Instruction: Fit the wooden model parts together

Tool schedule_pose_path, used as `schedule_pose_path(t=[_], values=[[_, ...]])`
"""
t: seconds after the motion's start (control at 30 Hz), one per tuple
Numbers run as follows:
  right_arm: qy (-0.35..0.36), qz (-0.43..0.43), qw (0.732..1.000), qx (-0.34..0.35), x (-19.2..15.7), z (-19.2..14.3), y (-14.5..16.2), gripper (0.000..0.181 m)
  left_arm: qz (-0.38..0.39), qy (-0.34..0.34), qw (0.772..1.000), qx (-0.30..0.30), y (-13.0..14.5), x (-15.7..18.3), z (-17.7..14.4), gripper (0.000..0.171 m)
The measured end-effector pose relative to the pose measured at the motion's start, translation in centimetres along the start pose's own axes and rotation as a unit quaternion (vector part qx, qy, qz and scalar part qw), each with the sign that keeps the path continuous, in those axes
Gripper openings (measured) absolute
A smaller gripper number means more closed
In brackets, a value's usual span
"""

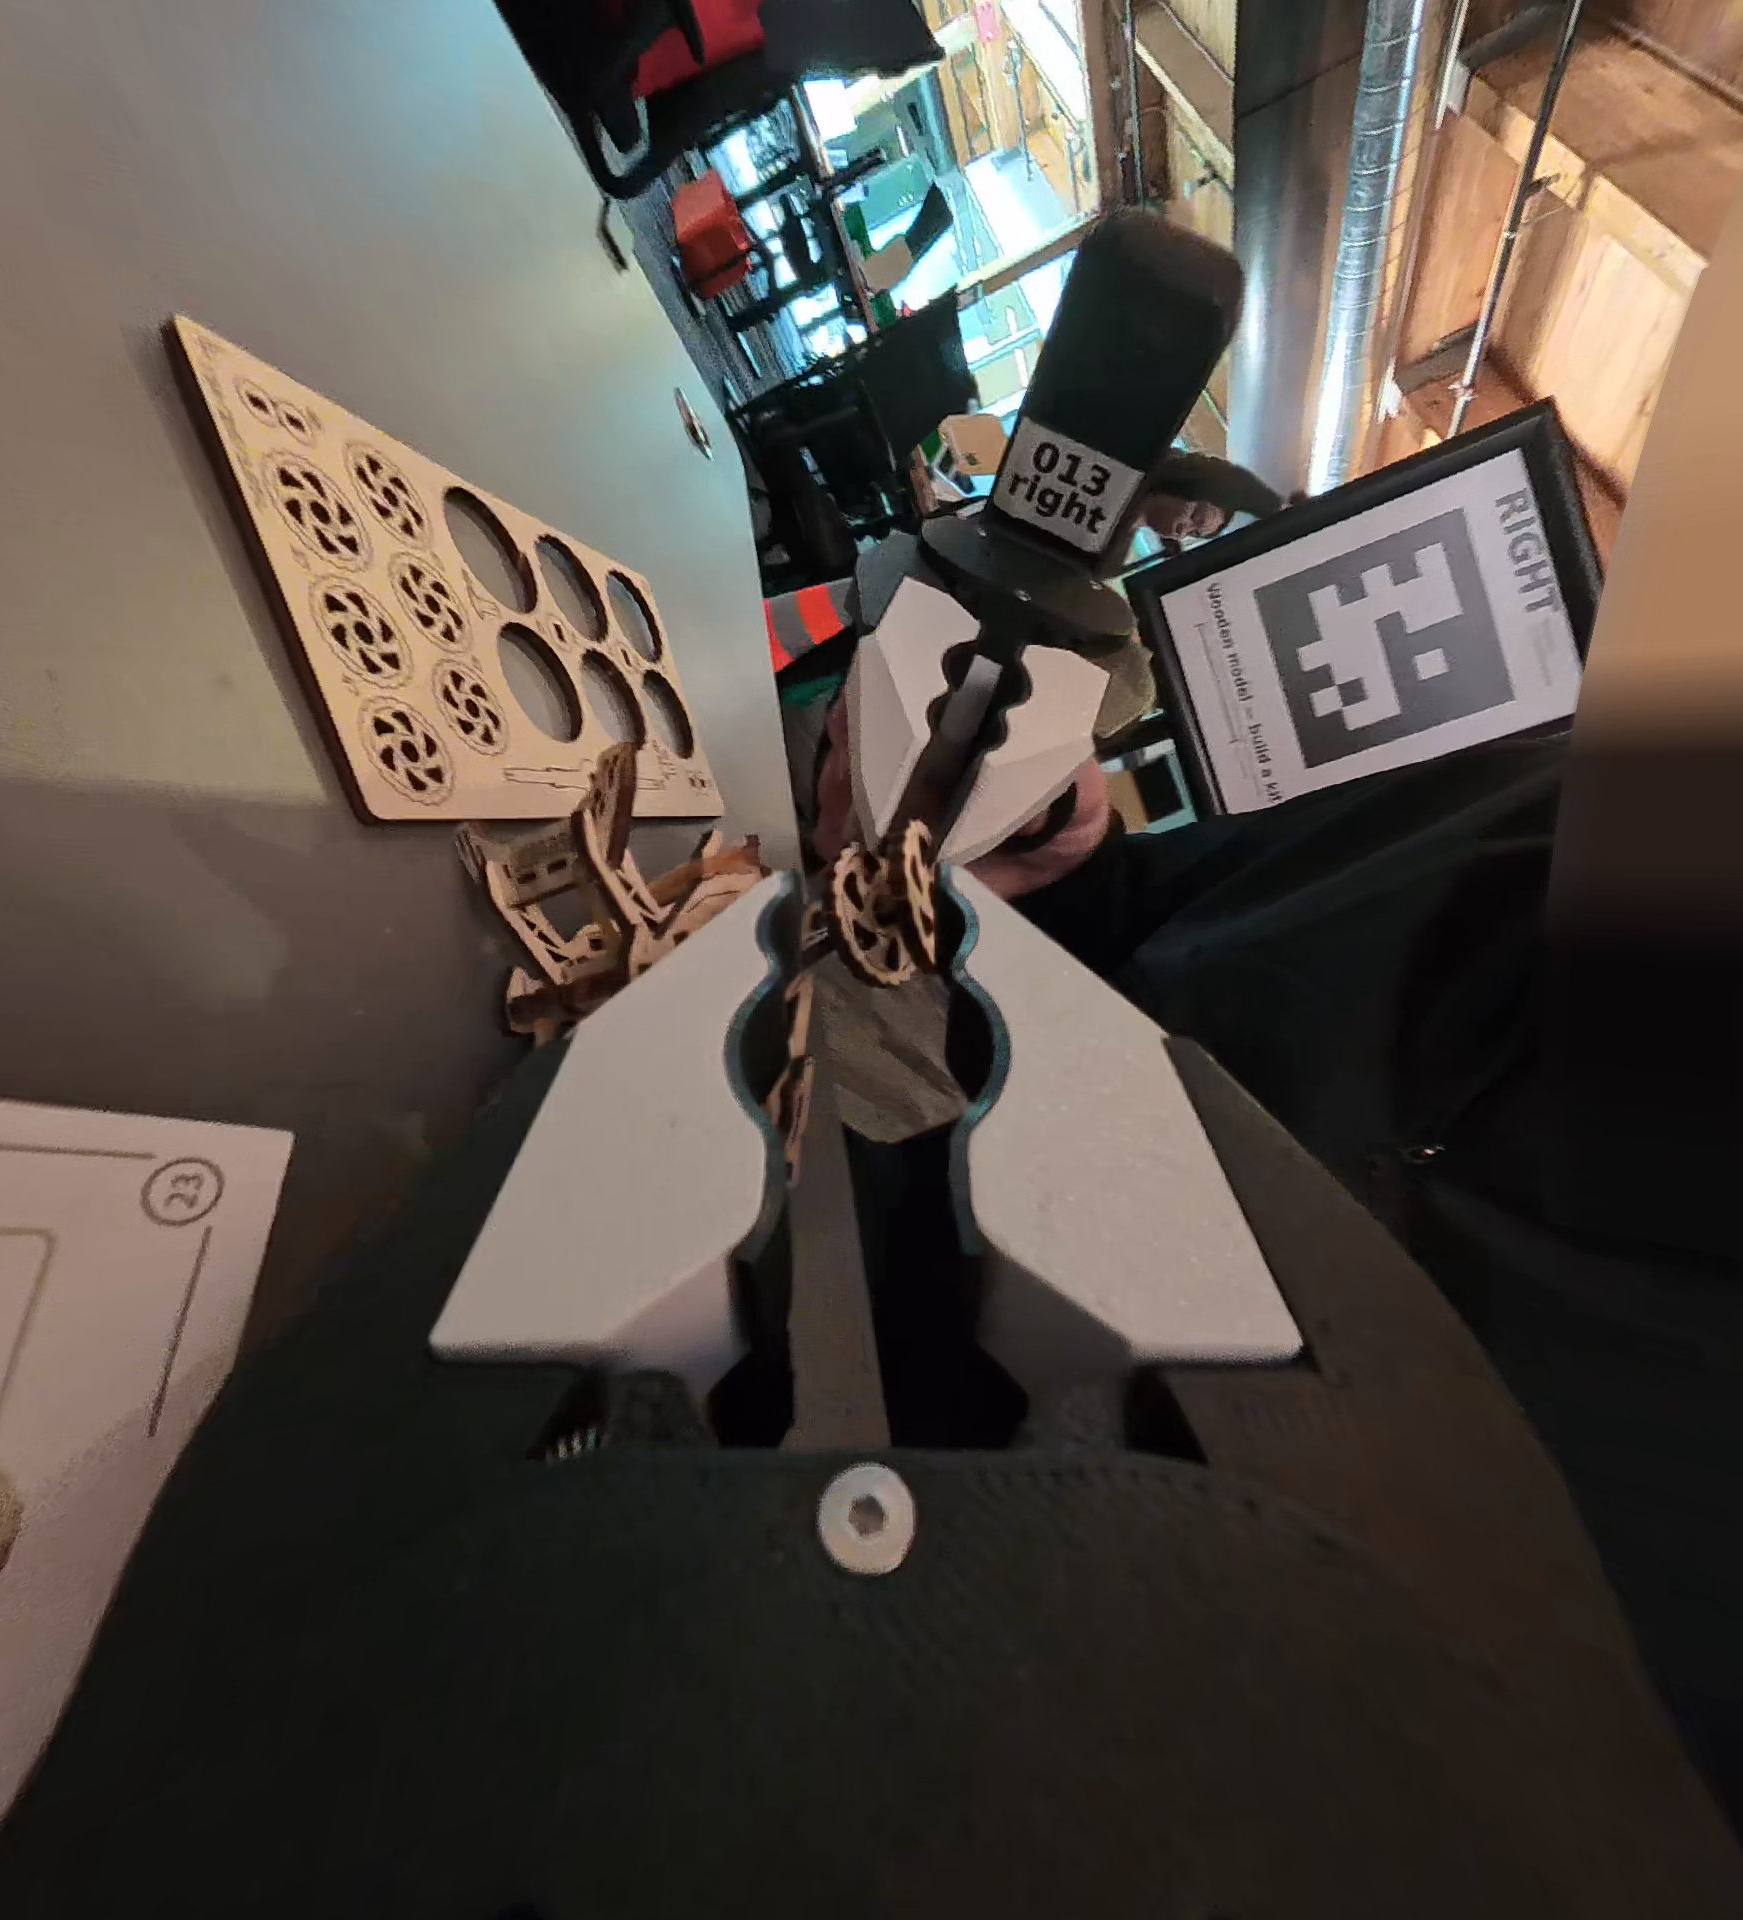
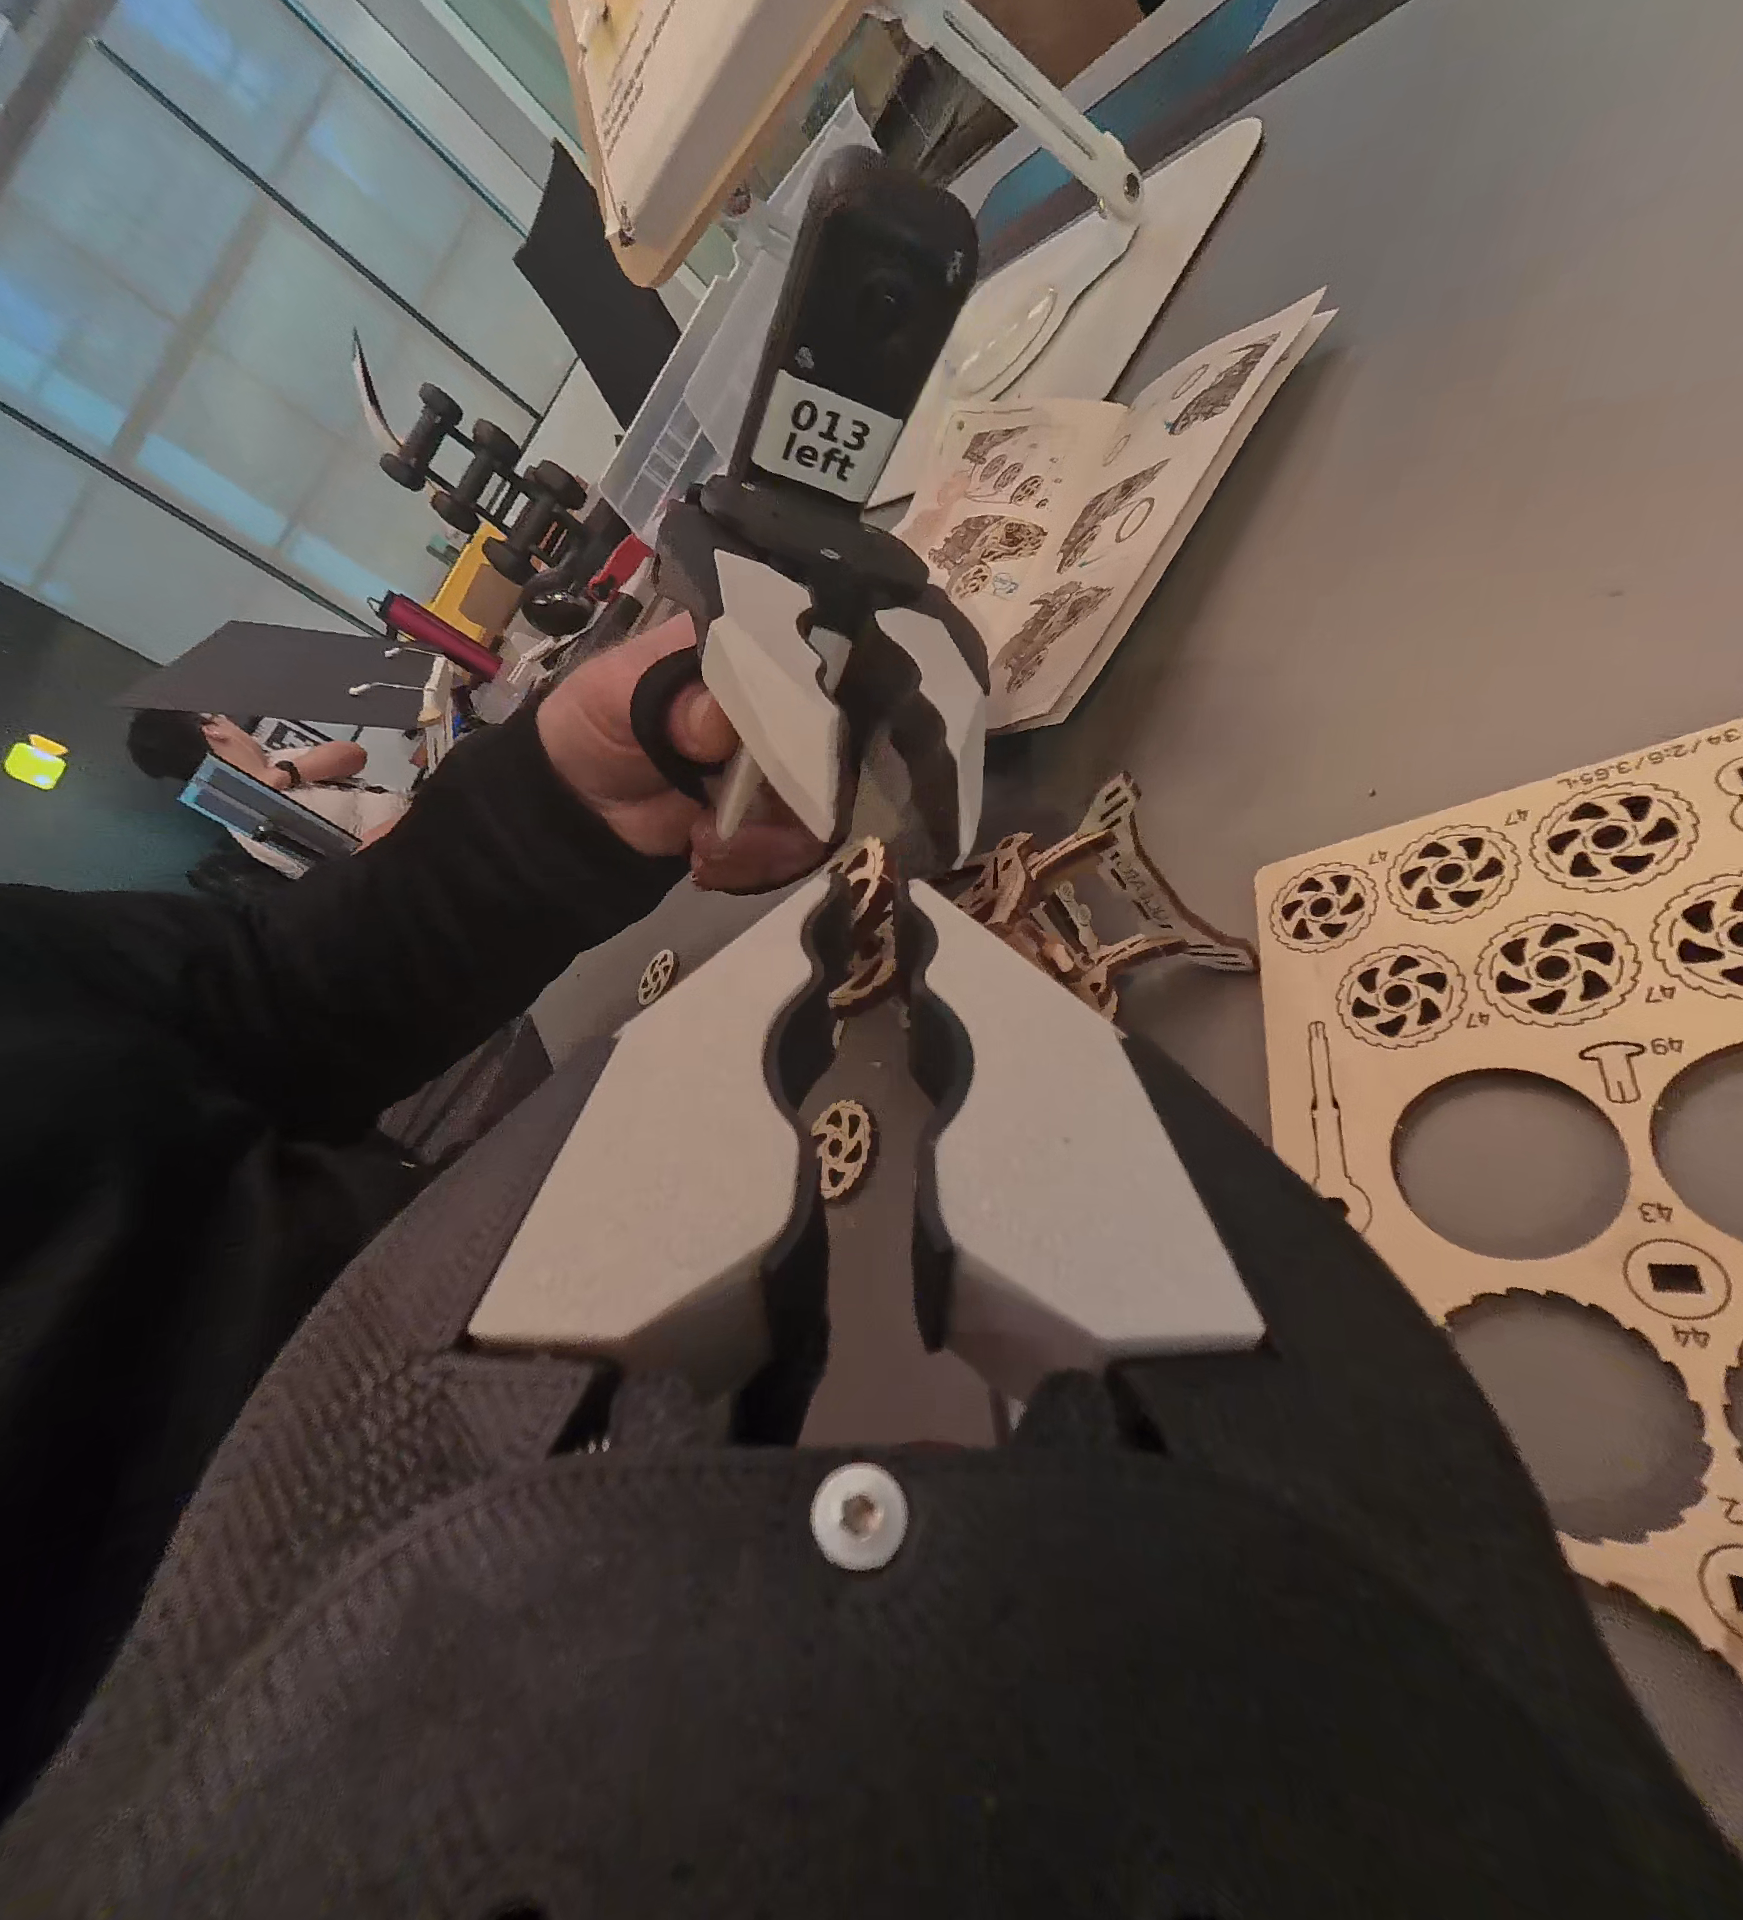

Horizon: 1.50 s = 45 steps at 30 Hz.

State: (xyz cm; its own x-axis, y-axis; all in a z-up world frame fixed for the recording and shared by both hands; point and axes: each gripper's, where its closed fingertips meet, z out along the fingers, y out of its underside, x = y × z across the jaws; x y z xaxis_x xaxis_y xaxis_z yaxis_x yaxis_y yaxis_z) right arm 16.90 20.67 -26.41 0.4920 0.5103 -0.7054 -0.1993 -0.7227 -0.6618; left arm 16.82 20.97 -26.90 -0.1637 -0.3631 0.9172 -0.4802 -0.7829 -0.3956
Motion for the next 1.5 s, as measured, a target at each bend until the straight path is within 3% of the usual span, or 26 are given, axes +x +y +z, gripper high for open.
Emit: schedule_pose_path(t=[0.2, 0.43, 0.73, 1.0, 1.43, 1.5], values=[[0.024, -0.019, 1.0, 0.002, -0.1, 0.1, 0.1, 0.006, 0.028, -0.027, 0.999, 0.001, 0.2, -0.8, 0.2, 0.033], [0.035, -0.02, 0.999, 0.007, 0.2, 0.1, 0.1, 0.007, 0.056, -0.037, 0.998, 0.01, 0.3, -0.9, 0.2, 0.031], [0.093, -0.141, 0.986, 0.003, -0.3, 0.0, 0.2, 0.013, 0.108, -0.06, 0.992, -0.004, 0.3, -1.0, 0.4, 0.031], [0.091, -0.305, 0.947, -0.032, -1.6, -0.4, 0.1, 0.016, 0.125, -0.062, 0.99, -0.012, 0.2, -0.7, 0.6, 0.028], [0.139, -0.374, 0.915, -0.058, -0.7, 0.2, 1.6, 0.003, 0.143, -0.09, 0.986, -0.013, 0.9, -1.1, 0.9, 0.025], [0.135, -0.366, 0.92, -0.049, -0.8, 0.3, 1.7, 0.004, 0.139, -0.103, 0.985, -0.003, 1.0, -1.2, 0.7, 0.027]])
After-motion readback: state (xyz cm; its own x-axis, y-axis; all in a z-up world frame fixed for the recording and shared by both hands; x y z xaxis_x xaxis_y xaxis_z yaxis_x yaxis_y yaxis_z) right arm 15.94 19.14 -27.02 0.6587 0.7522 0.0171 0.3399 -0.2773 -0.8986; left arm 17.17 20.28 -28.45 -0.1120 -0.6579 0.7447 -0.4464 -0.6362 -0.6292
